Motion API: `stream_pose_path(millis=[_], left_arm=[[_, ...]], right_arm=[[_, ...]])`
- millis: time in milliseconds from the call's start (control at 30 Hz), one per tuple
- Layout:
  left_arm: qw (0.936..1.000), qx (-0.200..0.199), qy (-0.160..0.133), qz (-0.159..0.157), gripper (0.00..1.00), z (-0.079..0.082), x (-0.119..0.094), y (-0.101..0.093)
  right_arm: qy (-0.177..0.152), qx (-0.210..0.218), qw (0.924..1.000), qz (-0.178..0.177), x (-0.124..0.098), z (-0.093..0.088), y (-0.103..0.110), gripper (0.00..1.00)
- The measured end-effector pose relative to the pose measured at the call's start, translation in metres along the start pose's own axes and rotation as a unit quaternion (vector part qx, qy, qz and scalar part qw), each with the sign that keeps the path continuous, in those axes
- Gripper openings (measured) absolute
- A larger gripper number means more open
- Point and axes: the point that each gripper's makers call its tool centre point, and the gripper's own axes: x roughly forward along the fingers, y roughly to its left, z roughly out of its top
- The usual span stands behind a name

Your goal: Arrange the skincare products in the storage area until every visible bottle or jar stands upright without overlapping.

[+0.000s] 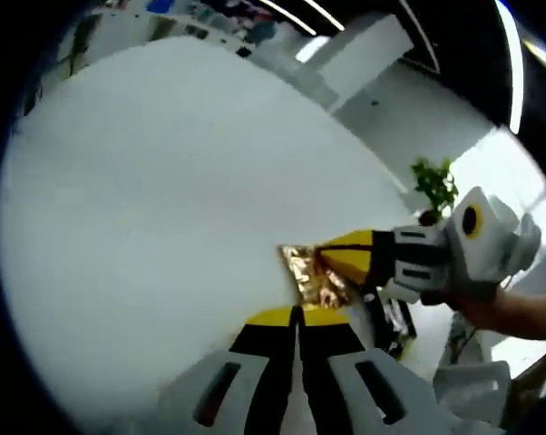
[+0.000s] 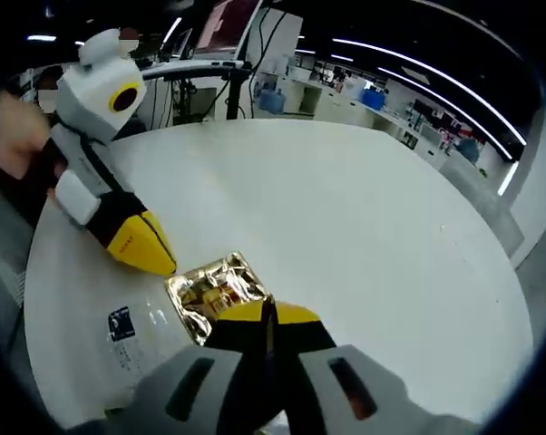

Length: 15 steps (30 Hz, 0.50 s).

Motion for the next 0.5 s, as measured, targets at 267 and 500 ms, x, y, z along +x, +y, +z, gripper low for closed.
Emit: stream_pose_path(millis=[267, 500], left_arm=[[0.9854, 0.169, 0.013, 0.018, 0.10, 0.013, 0.015, -0.015], [0.9670, 0.252, 0.026, 0.031, 0.19, 0.016, 0.025, -0.019]], right_arm=[[0.006, 0.004, 0.9999, -0.009, -0.001, -0.002, -0.001, 0.01], [0.012, 0.009, 0.9997, -0.018, -0.002, -0.003, -0.003, 0.02]])
